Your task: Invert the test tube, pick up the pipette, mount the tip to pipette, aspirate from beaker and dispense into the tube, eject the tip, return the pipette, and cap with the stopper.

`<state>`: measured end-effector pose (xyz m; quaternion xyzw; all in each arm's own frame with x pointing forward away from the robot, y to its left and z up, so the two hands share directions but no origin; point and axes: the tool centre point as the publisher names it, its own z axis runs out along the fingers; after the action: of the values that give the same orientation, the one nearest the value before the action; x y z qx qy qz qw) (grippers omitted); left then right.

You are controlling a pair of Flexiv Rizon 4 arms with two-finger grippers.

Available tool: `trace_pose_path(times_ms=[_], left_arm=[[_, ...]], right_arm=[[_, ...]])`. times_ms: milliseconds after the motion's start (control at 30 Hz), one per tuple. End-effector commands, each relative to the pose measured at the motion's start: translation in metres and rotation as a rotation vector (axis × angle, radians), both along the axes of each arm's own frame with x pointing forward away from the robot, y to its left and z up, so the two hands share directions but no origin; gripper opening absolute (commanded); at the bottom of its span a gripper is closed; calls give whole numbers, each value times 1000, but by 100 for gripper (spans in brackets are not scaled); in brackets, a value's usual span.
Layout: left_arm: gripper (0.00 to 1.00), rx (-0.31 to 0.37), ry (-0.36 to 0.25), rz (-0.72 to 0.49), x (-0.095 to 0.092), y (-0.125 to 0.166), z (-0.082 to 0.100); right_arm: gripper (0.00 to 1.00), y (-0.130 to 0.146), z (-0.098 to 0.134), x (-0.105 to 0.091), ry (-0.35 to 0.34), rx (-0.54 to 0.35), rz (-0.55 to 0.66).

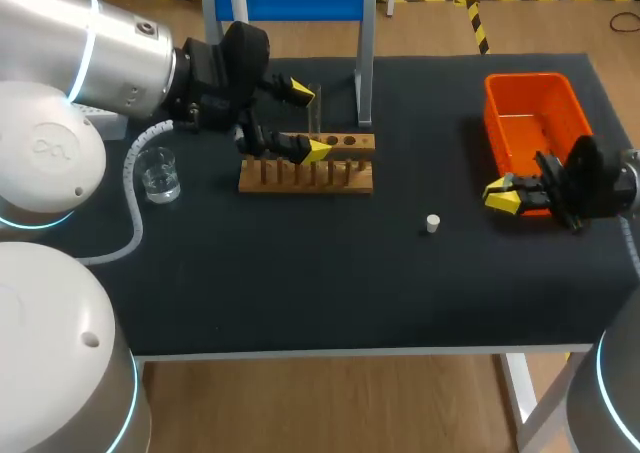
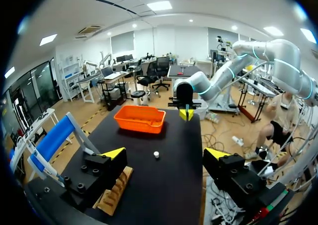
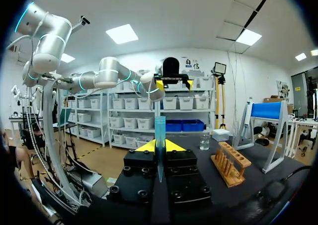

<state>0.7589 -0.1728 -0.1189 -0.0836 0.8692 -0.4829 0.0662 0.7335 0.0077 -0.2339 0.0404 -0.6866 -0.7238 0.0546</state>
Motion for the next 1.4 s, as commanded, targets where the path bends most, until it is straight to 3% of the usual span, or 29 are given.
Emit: trace_pose_path(times_ms=[33, 833, 1133, 1400], left_arm=[[100, 4, 2, 0, 0, 0, 1], [100, 4, 2, 0, 0, 0, 1], [100, 66, 27, 98, 38, 61, -14], [100, 84, 18, 196, 74, 94, -20]], right_arm=[[0, -2, -2, -2, 1, -7, 0], [0, -1, -3, -3, 6, -21, 0], [0, -1, -3, -3, 6, -21, 0], [0, -1, -3, -3, 6, -21, 0]])
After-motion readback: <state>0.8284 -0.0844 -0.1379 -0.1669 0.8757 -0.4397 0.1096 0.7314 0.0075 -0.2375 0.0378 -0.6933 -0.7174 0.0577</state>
